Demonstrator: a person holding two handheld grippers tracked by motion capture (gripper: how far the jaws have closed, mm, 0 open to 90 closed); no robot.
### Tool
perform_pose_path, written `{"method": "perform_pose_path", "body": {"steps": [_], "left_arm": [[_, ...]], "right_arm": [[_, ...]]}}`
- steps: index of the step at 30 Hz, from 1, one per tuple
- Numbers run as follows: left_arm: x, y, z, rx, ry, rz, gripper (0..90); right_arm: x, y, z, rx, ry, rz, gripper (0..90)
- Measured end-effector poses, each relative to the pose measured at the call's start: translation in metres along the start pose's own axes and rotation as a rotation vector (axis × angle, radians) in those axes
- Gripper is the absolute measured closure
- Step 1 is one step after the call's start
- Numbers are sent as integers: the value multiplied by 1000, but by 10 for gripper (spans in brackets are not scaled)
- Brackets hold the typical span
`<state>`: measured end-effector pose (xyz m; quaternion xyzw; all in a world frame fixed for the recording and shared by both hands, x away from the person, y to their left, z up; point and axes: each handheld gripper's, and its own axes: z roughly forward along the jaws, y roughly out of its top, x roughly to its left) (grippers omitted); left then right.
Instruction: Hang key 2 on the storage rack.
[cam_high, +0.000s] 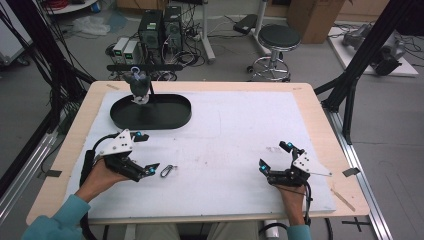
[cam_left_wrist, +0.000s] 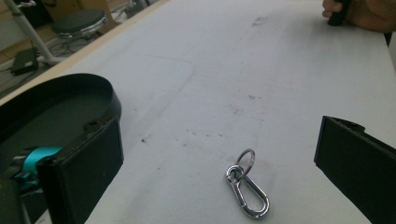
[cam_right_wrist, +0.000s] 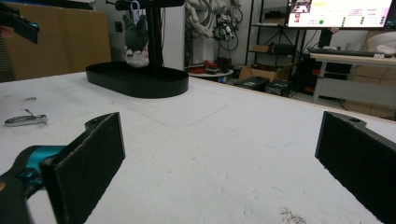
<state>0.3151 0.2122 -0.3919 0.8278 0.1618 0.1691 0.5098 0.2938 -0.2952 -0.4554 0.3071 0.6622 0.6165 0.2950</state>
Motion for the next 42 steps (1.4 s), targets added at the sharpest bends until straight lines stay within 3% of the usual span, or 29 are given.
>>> {"method": "perform_pose_path", "body": {"steps": [10,21,28,42], "left_arm": [[0,-5,20,98,-85,1,67],[-2,2,45,199,-141,46,125],[-2,-2,55,279,-168,72,240],[-6,2,66,371,-189,116,452]], "right_arm": [[0,0,0,-1,-2,2,7],[0,0,0,0,-1,1,7],[0,0,0,1,1,3,7],[-1,0,0,-1,1,7,7]]}}
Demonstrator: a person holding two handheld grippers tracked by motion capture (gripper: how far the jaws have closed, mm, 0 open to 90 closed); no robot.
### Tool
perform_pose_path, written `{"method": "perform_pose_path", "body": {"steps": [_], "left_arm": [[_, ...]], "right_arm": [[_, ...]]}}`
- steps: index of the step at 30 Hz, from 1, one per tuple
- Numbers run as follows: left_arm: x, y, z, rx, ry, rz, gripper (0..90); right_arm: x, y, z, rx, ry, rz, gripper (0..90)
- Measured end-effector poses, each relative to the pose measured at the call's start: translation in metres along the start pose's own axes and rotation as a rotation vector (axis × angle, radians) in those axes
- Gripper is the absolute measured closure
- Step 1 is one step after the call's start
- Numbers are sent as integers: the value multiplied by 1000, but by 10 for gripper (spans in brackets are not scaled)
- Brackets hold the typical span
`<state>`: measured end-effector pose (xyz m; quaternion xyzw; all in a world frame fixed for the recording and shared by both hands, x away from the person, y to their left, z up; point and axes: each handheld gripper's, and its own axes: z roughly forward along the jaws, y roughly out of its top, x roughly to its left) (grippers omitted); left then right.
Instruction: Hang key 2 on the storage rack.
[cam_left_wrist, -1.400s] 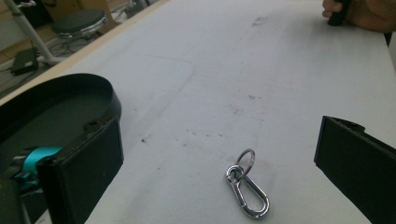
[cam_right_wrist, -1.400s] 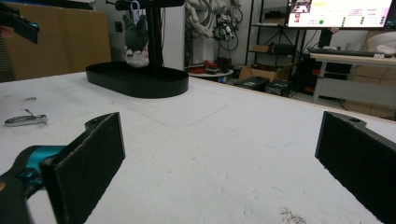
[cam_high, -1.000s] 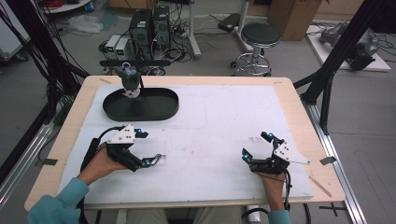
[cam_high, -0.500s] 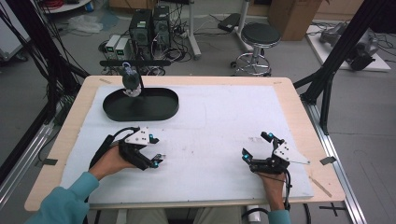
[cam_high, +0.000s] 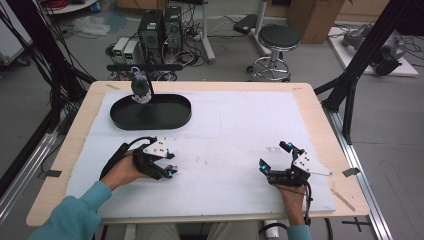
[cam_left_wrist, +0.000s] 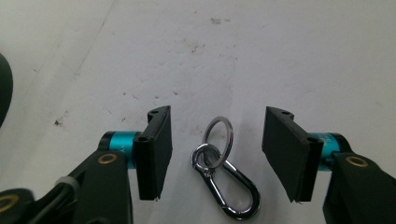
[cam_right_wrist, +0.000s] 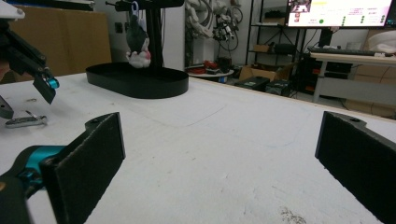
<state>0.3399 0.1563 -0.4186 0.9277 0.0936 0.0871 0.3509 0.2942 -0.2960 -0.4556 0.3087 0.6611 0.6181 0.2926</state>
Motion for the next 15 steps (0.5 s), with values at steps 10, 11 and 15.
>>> {"method": "perform_pose_path", "body": {"steps": [10,11,15], "left_arm": [[-2,0,2,49,0,0,642],[-2,0,2,54,5,1,652],[-1,0,2,62,13,-6,693]], "right_arm": [[0,0,0,0,0,3,7],[0,0,0,-1,0,3,7],[0,0,0,-1,0,4,7]]}}
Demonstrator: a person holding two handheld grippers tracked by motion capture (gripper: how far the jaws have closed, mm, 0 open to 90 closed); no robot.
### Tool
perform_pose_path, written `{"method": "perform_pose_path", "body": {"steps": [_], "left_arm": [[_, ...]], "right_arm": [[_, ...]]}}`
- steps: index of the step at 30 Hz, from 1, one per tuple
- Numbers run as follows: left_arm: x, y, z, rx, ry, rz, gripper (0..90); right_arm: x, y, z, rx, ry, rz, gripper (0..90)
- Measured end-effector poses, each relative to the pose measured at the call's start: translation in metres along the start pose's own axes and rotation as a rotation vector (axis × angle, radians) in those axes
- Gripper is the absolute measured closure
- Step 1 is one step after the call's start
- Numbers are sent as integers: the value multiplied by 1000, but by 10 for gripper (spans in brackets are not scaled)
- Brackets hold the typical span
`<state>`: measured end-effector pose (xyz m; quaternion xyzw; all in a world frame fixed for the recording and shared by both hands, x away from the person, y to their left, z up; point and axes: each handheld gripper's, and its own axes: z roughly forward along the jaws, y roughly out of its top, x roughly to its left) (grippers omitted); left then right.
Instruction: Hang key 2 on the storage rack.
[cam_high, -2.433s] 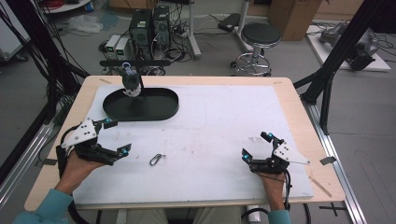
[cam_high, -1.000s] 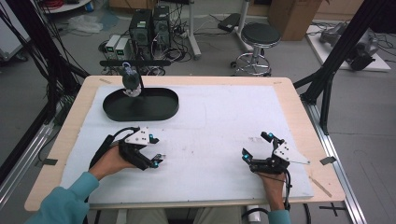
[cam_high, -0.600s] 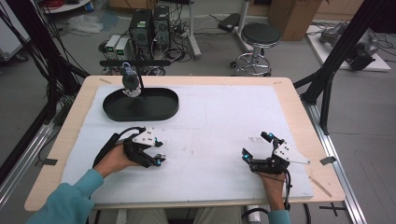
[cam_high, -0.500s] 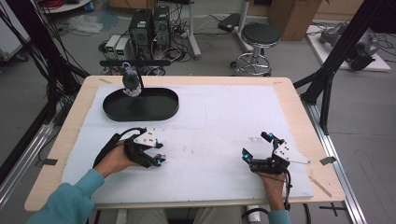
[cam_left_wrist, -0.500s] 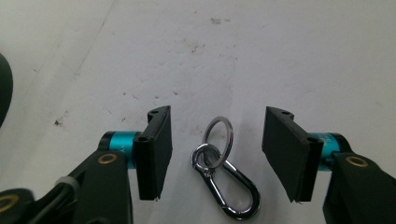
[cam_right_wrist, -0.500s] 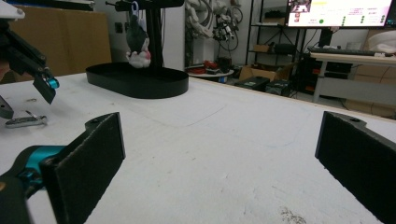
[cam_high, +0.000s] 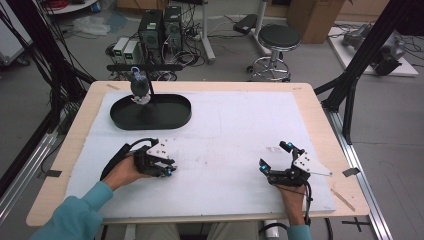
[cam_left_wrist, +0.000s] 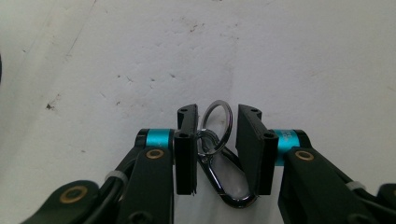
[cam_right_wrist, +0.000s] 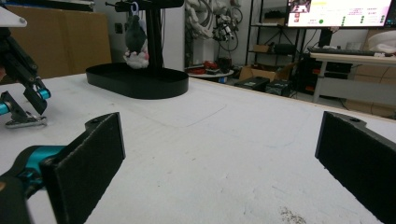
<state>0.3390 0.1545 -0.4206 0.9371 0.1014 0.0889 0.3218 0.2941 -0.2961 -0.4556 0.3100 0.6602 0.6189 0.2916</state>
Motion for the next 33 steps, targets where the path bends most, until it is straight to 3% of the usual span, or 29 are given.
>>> {"method": "perform_pose_path", "body": {"steps": [15,33], "left_arm": [[1,0,0,19,7,-14,797],[4,-1,-2,-5,12,-46,871]], "right_arm": [[0,0,0,-4,0,0,7],[-1,0,0,-7,-2,-5,7]]}}
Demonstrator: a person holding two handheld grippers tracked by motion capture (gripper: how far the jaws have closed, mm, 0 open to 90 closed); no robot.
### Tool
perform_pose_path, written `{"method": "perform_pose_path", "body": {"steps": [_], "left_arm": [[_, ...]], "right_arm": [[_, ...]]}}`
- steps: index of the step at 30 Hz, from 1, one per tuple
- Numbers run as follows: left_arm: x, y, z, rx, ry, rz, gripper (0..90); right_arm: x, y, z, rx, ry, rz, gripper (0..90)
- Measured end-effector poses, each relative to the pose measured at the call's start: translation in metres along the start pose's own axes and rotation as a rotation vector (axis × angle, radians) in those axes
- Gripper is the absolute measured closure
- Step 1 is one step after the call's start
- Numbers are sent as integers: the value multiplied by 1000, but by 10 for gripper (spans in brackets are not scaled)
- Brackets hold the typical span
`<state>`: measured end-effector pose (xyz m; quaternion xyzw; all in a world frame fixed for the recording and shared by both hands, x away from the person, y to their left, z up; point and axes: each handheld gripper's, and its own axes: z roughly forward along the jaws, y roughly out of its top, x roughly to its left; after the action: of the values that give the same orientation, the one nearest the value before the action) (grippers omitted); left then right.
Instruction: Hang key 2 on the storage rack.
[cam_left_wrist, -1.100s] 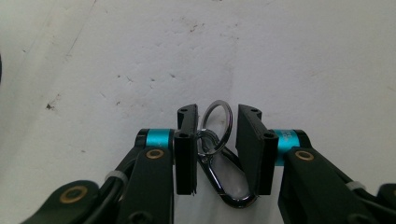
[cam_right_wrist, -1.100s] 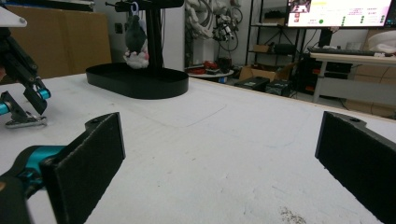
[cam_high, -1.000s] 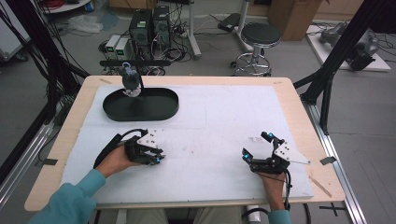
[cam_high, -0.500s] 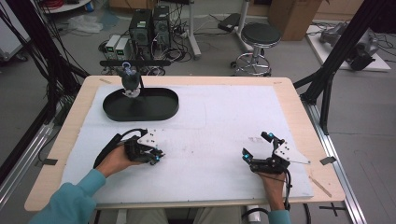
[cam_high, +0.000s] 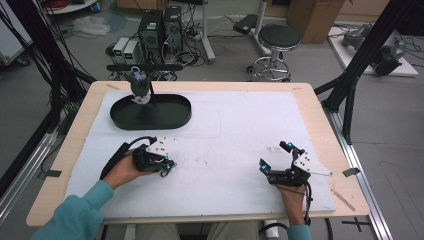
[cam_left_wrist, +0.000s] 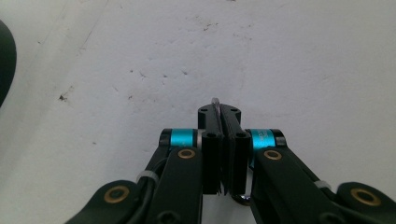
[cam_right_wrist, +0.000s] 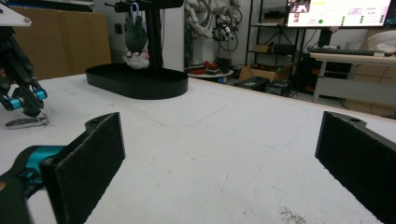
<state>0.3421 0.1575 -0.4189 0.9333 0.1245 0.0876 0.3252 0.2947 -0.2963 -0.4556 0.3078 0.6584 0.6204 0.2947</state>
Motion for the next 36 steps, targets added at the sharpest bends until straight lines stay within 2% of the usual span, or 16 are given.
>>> {"method": "perform_pose_path", "body": {"steps": [2,5,8,13,14,22,28,30,33,36], "left_arm": [[0,0,0,-8,7,-7,873],[1,0,-1,7,3,3,876],[1,0,0,-1,6,-24,880],[5,-1,-5,-19,22,-42,881],[5,-1,-5,-42,21,-58,882],[11,-1,-22,-119,49,-98,882],[21,3,-41,-192,77,-135,881],[25,7,-48,-204,101,-132,882],[32,11,-57,-238,133,-161,882],[40,16,-66,-253,152,-171,882]], "right_arm": [[0,0,0,1,-1,-1,7],[0,0,0,0,0,1,7],[0,0,0,0,-2,1,7],[0,0,0,0,1,0,7],[0,0,0,0,0,1,7],[0,0,0,3,1,7,7],[0,0,0,4,1,7,7],[0,0,0,4,1,8,7],[0,0,0,2,0,7,7],[0,0,0,0,-1,3,7]]}}
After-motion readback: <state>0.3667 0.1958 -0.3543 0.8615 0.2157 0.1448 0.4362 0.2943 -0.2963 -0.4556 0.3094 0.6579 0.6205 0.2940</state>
